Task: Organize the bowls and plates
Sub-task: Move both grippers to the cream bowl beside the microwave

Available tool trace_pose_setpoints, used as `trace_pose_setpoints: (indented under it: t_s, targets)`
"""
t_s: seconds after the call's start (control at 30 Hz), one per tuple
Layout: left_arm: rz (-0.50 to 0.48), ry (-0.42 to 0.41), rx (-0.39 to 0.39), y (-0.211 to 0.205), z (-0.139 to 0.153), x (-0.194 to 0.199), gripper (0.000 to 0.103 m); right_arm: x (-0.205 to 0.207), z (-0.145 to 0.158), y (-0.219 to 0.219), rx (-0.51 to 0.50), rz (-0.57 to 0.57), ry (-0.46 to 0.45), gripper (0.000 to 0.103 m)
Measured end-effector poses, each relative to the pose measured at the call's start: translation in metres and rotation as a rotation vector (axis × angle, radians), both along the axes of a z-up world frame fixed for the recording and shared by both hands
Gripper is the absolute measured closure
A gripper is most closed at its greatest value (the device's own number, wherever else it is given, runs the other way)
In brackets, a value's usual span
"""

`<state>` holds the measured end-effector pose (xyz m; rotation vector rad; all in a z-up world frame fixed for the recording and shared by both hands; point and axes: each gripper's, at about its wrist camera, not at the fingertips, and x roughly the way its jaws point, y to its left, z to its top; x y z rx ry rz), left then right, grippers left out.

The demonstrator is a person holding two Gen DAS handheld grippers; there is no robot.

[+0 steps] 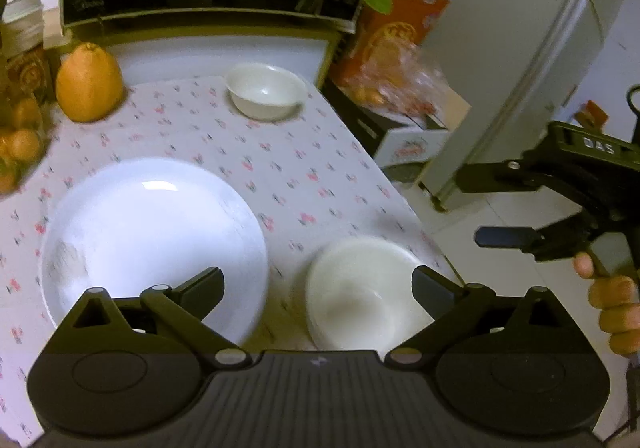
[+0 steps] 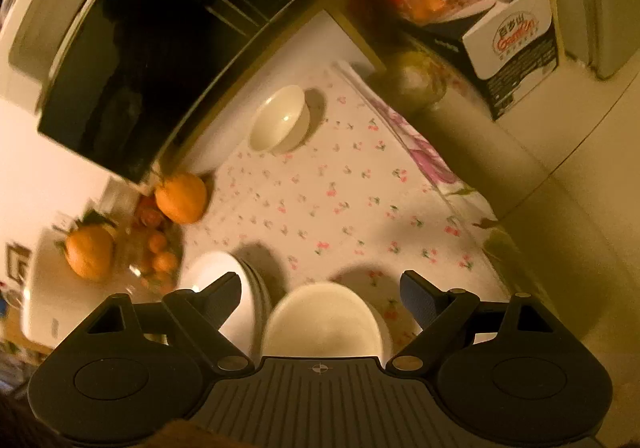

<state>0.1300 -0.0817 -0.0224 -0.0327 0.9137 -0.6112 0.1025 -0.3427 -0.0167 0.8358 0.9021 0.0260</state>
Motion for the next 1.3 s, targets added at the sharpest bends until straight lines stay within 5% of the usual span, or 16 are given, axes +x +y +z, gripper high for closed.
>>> trace_pose_setpoints:
  t_s: [0.7,1.3]
  targets:
    - [0.128,-0.032,0.003,-0.011,0.013,0.118,0.001,0.103,-0.002,-0.024,0.059,-0.034,-0.056,0.015]
    - [0.100,0.043,0.004,-0.033,-0.035,0.223,0.007,0.208,-0.059,-0.023,0.254,0.051,-0.071,0.014]
